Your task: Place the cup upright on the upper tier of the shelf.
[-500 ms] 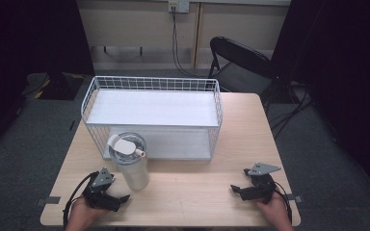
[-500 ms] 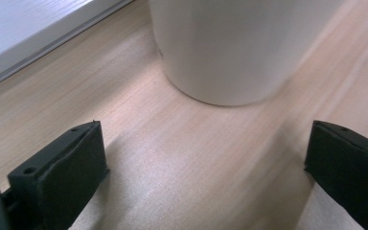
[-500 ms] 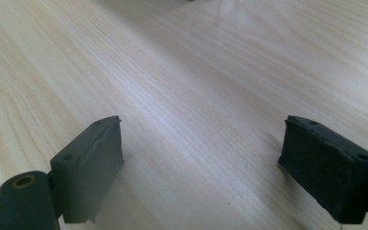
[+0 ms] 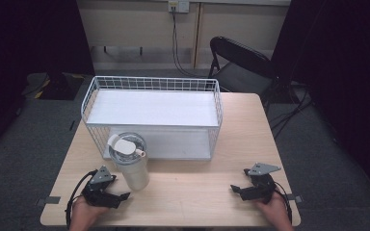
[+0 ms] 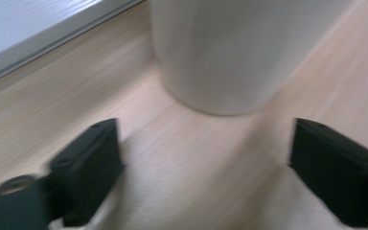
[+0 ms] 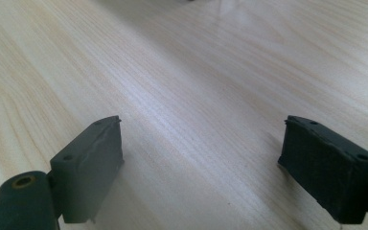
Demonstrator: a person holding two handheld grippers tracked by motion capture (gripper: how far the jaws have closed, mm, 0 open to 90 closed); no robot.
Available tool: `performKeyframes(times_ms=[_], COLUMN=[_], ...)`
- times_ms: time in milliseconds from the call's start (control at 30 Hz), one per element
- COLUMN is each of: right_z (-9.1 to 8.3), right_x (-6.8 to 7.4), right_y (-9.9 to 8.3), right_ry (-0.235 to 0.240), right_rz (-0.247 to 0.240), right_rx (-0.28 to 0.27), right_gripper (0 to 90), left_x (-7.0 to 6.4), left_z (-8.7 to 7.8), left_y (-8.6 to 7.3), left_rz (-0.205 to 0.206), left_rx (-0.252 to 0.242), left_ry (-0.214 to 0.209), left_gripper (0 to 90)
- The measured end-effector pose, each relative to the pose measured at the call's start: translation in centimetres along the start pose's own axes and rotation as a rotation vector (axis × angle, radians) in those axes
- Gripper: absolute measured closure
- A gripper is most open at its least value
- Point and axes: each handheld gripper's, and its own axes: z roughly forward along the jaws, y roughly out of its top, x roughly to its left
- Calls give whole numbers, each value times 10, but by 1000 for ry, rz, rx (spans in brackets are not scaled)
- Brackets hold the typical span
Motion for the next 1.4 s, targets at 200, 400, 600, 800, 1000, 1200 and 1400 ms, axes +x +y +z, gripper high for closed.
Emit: performKeyframes(times_ms=[200,400,600,800,1000,1200,1400], right_z=[0,0,0,0,0,0,0], right_x=[0,0,0,0,0,0,0], right_y=[0,0,0,0,0,0,0], right_ry=[0,0,0,0,0,0,0], right_rz=[1,0,1,0,0,0,0], right_rx=[1,0,1,0,1,1,1], right_gripper=[136,136,136,136,136,136,136], left_x=[1,-3,-1,-3,-10,-16,-17], left_z=[-16,-29,-34,-39,-38,-35,-31], left_y=[5,14,19,25,33,41,44], left_rz=[-40,-23,-37,-17,15,41,89], left_rx=[-78,-155,-186,-202,-217,-259,-338], left_ry=[10,20,36,33,-9,-33,10], left_gripper=[152,154,148,152,156,156,157])
